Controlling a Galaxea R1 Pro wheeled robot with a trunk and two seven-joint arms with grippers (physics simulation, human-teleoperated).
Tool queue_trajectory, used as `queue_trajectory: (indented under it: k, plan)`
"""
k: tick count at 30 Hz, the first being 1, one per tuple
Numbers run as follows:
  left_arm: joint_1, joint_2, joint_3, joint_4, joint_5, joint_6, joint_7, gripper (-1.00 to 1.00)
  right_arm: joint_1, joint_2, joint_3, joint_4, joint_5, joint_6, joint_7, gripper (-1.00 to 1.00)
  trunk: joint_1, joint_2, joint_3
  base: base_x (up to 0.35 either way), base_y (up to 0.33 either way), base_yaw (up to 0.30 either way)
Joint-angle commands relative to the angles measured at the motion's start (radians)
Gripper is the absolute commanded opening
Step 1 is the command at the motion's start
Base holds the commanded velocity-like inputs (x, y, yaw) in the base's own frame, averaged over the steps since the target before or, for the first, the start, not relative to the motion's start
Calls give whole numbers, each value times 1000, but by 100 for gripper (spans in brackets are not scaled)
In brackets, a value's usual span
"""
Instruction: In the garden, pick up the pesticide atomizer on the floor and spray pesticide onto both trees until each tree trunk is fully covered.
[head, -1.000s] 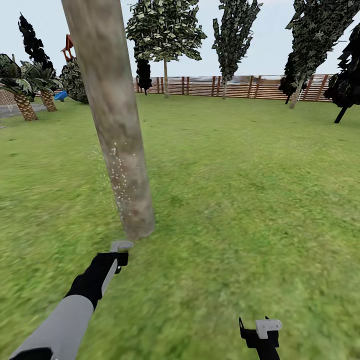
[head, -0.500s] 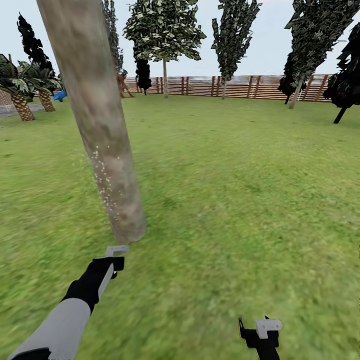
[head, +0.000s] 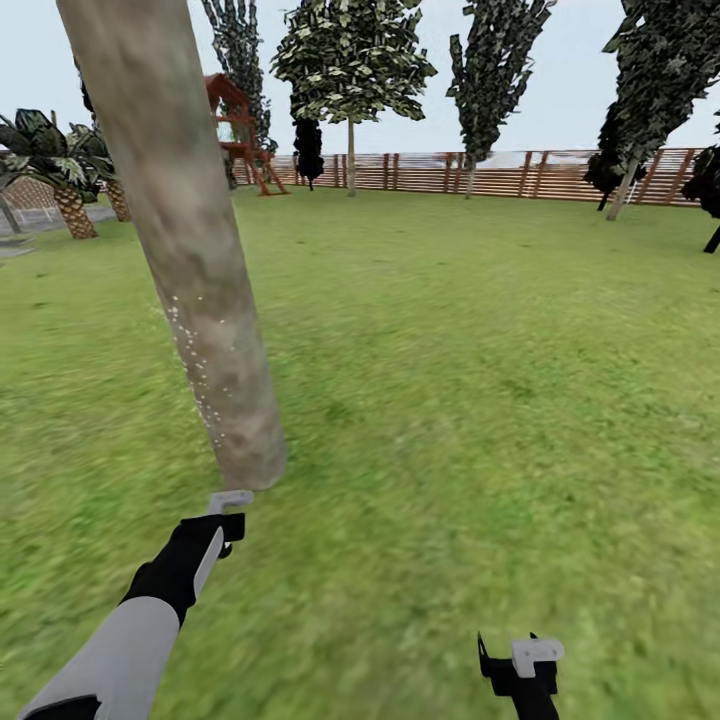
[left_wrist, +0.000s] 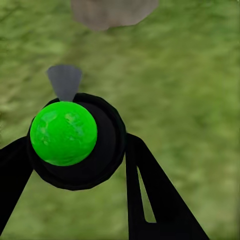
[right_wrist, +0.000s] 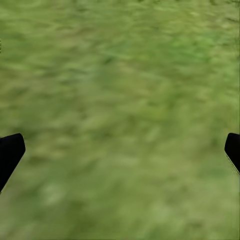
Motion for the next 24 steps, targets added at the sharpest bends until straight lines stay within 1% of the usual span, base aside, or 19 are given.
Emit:
queue_trajectory:
  k: [1,9,13,19,24]
  plan:
    - [0,0,1,0,0,0,0,-100,0,0,0,0,0,0,0,100,0,0,0,153,-243,277]
    - [0,1,0,0,-1,0,0,-100,0,0,0,0,0,0,0,100,0,0,0,132,-251,274]
    - [0,0,-1,0,-1,0,0,-100,0,-1,0,-1,0,0,0,100,0,0,0,84,-266,58]
    - [0,-1,-1,0,-2,0,0,-100,0,0,0,0,0,0,0,100,0,0,0,9,-270,10]
    - [0,1,1,0,-2,0,0,-100,0,0,0,0,0,0,-1,100,0,0,0,0,-271,220]
